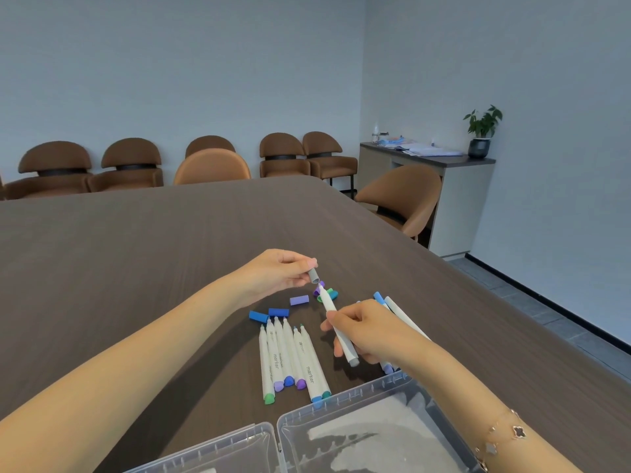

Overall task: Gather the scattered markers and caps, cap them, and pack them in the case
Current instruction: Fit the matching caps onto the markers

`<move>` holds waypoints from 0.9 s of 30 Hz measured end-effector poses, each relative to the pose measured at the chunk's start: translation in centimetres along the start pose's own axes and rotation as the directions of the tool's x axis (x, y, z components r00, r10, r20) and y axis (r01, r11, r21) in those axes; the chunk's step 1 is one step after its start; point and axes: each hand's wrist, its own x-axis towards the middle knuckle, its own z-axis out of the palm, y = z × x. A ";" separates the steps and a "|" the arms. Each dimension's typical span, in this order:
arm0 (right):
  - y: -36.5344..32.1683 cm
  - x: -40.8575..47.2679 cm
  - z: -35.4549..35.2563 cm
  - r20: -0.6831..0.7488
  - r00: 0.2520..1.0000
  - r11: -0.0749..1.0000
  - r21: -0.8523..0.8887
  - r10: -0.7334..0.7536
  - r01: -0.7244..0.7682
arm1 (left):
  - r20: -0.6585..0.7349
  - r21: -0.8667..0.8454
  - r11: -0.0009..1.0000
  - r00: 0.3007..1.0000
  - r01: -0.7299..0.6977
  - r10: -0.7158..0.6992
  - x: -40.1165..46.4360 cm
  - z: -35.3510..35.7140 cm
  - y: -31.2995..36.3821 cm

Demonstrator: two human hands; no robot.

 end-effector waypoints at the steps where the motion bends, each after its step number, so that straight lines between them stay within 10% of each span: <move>1: 0.0 0.0 0.0 -0.001 1.000 1.000 -0.003 0.001 -0.001 | 0.010 0.007 1.000 1.000 0.000 0.000 0.0 0.0 -0.1; 27: -0.9 0.0 0.0 -0.064 0.988 0.966 0.228 0.140 -0.122 | -0.027 0.084 0.996 1.000 0.012 -0.010 0.0 2.3 -0.5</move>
